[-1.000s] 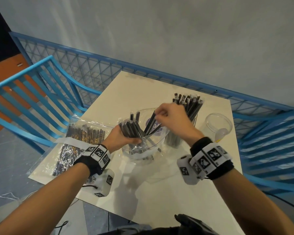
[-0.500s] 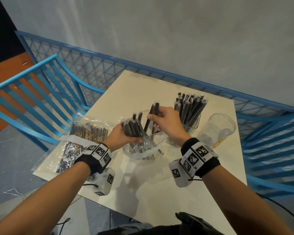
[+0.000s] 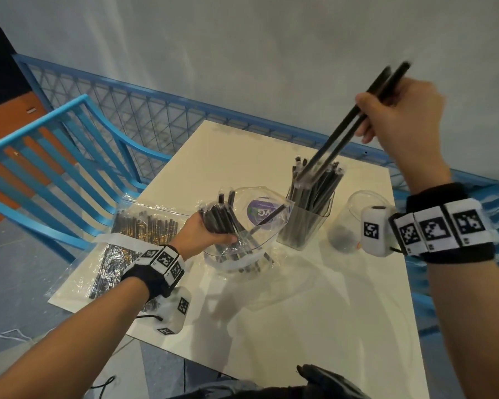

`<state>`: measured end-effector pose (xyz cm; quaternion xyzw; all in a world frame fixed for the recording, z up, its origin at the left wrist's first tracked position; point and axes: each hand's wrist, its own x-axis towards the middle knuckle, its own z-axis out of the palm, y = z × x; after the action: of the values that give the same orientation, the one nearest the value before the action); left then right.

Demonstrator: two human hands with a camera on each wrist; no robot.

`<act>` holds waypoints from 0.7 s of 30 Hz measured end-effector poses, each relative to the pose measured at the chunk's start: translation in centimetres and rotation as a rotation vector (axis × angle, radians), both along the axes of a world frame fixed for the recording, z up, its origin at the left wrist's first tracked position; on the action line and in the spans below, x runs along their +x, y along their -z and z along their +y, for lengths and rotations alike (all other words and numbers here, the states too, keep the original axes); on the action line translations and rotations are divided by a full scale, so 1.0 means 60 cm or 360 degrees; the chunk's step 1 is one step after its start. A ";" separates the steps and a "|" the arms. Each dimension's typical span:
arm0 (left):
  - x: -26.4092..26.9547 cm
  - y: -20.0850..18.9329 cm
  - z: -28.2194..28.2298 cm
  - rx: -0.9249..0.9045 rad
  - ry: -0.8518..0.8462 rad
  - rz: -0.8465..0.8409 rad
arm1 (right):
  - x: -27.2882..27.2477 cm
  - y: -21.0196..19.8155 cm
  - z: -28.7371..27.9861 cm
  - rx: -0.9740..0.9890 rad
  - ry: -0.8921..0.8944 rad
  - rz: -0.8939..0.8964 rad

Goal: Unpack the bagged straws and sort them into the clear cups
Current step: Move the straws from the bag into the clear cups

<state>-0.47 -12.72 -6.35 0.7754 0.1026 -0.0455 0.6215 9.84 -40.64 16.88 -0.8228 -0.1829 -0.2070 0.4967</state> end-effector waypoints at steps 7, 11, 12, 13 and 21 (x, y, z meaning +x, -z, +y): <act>0.000 -0.001 -0.002 0.0009 -0.0016 0.0043 | 0.021 0.168 0.013 -0.0372 0.0039 0.0519; -0.001 0.000 -0.004 0.0017 -0.0044 0.0040 | 0.018 0.246 0.022 -0.0473 0.0038 0.0738; -0.001 0.000 -0.004 0.0017 -0.0048 0.0036 | 0.017 0.258 0.022 -0.0476 0.0043 0.0768; -0.001 0.000 -0.004 0.0012 -0.0048 0.0038 | 0.015 0.265 0.021 -0.0468 0.0058 0.0781; -0.001 -0.006 -0.008 0.0003 -0.0035 0.0007 | 0.006 0.184 0.004 -0.0659 0.0136 0.0757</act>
<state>-0.54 -13.19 -5.98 0.7746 0.1126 -0.0402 0.6211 10.18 -40.39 5.86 -0.9387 -0.0652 0.0123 0.3382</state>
